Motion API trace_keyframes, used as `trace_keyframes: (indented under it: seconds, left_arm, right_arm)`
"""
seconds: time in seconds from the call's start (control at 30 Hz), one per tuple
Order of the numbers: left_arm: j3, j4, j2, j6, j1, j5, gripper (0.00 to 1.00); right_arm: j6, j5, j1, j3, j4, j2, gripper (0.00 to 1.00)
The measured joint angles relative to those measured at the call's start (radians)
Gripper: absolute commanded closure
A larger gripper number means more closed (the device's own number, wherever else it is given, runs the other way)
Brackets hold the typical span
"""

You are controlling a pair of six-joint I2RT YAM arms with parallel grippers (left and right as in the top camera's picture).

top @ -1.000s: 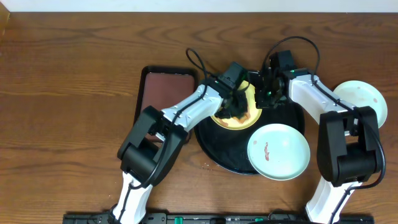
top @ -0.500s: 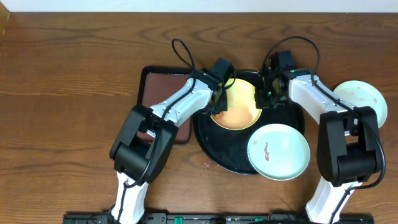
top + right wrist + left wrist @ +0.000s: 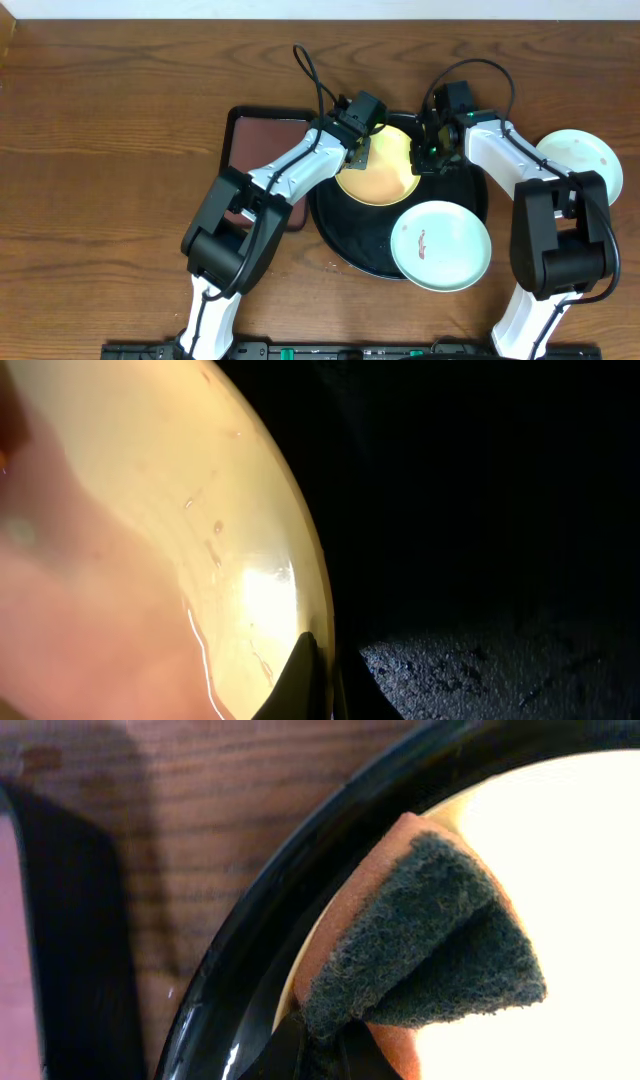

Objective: Clean dirty plates on tray and stack at the side
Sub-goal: 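Move the sponge onto the yellow plate and scrub it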

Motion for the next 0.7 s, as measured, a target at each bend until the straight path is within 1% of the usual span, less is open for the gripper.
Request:
trace_keyframes:
  seconds: [0.1, 0.43, 0.7]
  left_arm:
    - [-0.005, 0.042, 0.003, -0.01, 0.005, 0.026, 0.92]
    - [-0.007, 0.14, 0.026, -0.206, -0.003, 0.219, 0.92]
    - [-0.007, 0.248, 0.056, -0.305, -0.048, 0.321, 0.92]
  right_arm:
    - [0.0, 0.0, 0.0, 0.0, -0.002, -0.001, 0.99]
    - [-0.003, 0.001, 0.0, 0.0, -0.002, -0.001, 0.99]
    - [-0.003, 0.002, 0.0, 0.0, -0.002, -0.001, 0.99]
